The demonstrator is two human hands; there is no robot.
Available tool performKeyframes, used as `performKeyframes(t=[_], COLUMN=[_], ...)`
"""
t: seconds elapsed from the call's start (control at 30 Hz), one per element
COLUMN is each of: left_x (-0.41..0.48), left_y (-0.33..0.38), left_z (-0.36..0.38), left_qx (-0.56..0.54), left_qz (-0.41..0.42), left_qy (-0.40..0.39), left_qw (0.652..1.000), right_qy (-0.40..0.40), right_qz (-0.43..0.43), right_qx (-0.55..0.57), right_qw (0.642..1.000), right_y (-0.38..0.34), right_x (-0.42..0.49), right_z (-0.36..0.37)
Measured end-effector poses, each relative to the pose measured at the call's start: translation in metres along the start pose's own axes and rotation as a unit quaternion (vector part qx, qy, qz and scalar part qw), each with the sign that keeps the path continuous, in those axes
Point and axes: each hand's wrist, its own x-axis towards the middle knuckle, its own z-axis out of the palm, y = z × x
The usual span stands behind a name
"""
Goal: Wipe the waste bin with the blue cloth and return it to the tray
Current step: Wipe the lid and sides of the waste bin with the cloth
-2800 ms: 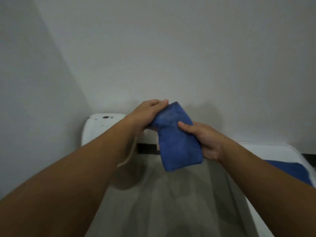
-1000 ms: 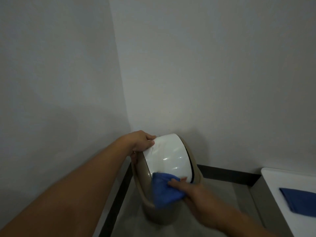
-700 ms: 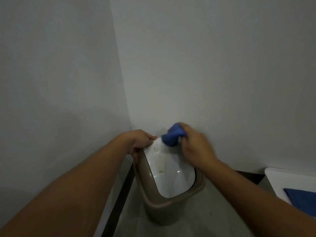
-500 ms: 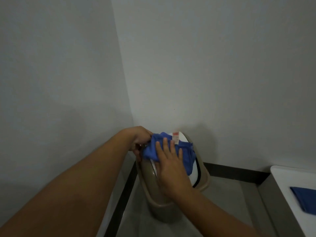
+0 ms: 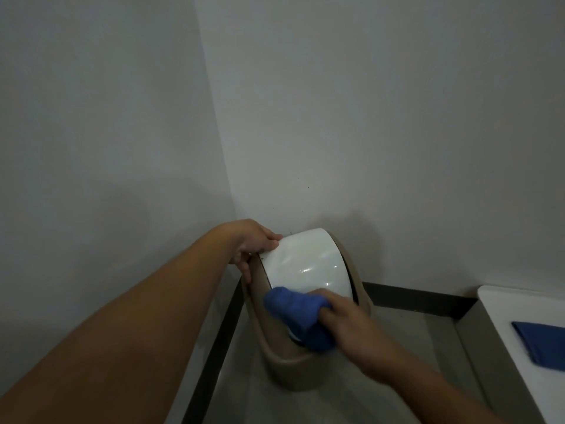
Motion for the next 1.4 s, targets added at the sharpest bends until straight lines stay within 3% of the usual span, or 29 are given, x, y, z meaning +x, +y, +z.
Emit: performKeyframes(t=[0.1,0.17,0.23,0.3,0.37,0.43,0.5,0.53,0.63,0.7,0.8,0.87,1.0,1.17,1.3,1.4], left_x=[-0.002,-0.002,-0.003,-0.004,-0.004,-0.005,-0.006,-0.007,-0.01,-0.013,-0.016,-0.016,-0.016,-0.015,-0.016,-0.015], left_y=[-0.001,-0.001,-0.002,-0.003,-0.003,-0.004,-0.005,-0.005,-0.005,-0.005,-0.004,-0.003,-0.005,-0.009,-0.012,-0.013], left_z=[0.004,0.005,0.005,0.006,0.006,0.007,0.008,0.009,0.01,0.011,0.014,0.016,0.016,0.014,0.009,-0.002], left_qx=[-0.005,-0.01,-0.014,-0.009,-0.009,-0.01,-0.012,-0.014,-0.019,-0.022,-0.021,-0.017,-0.018,-0.013,-0.015,-0.034], left_qz=[0.004,0.008,0.007,0.008,0.007,0.007,0.007,0.009,0.007,0.008,0.014,0.014,0.016,0.016,0.006,-0.013], left_qy=[0.012,0.021,0.025,0.027,0.026,0.025,0.029,0.031,0.035,0.045,0.067,0.075,0.072,0.068,0.051,0.03], left_qw=[1.0,1.0,1.0,1.0,1.0,1.0,0.999,0.999,0.999,0.999,0.997,0.997,0.997,0.997,0.999,0.999], right_qy=[0.035,0.131,0.228,0.264,0.195,0.092,0.059,0.068,0.084,0.052,0.019,0.039,0.113,0.175,0.221,0.29], right_qz=[0.039,0.002,-0.048,-0.054,0.003,0.079,0.079,0.074,0.09,0.104,0.136,0.151,0.195,0.174,0.066,-0.033], right_qx=[0.221,0.238,0.105,-0.053,-0.237,-0.413,-0.516,-0.527,-0.499,-0.435,-0.188,-0.043,0.151,0.366,0.378,0.139], right_qw=[0.974,0.962,0.967,0.962,0.952,0.903,0.851,0.844,0.858,0.893,0.973,0.987,0.962,0.897,0.897,0.946], right_y=[-0.013,-0.025,-0.031,-0.032,-0.021,-0.003,0.013,0.016,0.013,0.006,-0.004,-0.008,-0.006,0.001,-0.019,-0.046], right_x=[0.002,0.005,0.006,0.002,-0.004,-0.011,-0.017,-0.016,-0.006,0.004,0.011,0.011,0.004,-0.008,-0.005,0.016], right_z=[-0.025,-0.046,-0.057,-0.052,-0.031,-0.003,0.02,0.029,0.039,0.039,0.035,0.03,0.028,0.018,-0.011,-0.024])
